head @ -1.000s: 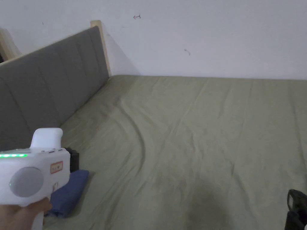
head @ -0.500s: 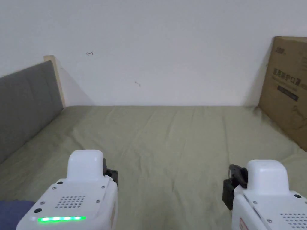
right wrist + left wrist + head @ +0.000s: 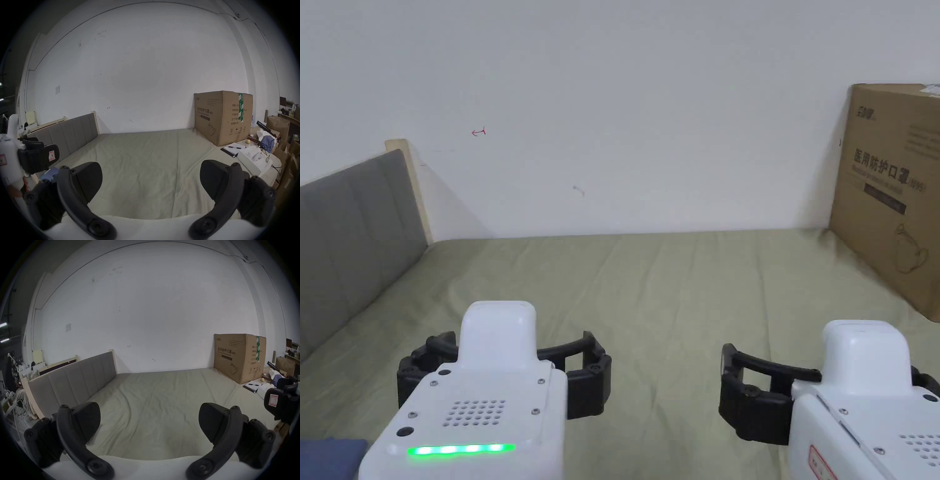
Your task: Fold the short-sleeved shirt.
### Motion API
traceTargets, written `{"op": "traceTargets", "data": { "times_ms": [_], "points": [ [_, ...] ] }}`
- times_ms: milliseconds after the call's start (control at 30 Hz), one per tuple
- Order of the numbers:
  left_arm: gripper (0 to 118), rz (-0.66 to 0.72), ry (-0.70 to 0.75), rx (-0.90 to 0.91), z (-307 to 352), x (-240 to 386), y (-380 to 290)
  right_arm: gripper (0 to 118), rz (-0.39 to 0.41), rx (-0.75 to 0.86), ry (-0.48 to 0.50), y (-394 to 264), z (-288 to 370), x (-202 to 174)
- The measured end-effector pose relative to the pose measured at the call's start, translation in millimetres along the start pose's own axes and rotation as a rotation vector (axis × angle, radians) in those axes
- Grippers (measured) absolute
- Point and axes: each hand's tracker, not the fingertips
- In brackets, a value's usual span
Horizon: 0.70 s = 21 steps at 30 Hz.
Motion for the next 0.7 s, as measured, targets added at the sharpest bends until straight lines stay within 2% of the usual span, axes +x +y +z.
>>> {"op": "traceTargets", "data": {
  "times_ms": [100,300,400,433,500,600,700],
  "points": [
    [118,0.062,-0.041,-0.035,1.3,-0.1,12.4,118,0.001,0.012,-0.008,6.4,2.4,3.7],
    [118,0.006,-0.059,-0.085,7.7,13.3,27.8,118,-0.027,0.03,-0.009,14.2,3.5,12.1],
    [118,-0.002,-0.218,-0.091,10.9,15.9,26.1,118,-0.033,0.036,-0.03,14.7,4.5,17.1],
    [118,-0.001,-0.223,-0.111,12.2,17.0,27.0,118,-0.036,0.035,-0.033,15.2,4.9,18.6],
    [118,0.029,-0.196,-0.057,15.6,17.6,24.5,118,-0.042,0.027,-0.037,15.8,5.8,22.0],
    [118,-0.048,-0.049,-0.05,15.3,25.0,25.7,118,-0.035,0.036,-0.047,15.3,8.7,23.5],
    [118,-0.046,-0.026,-0.054,16.1,23.2,26.6,118,-0.03,0.058,-0.064,13.9,11.1,23.1]
  ]
}}
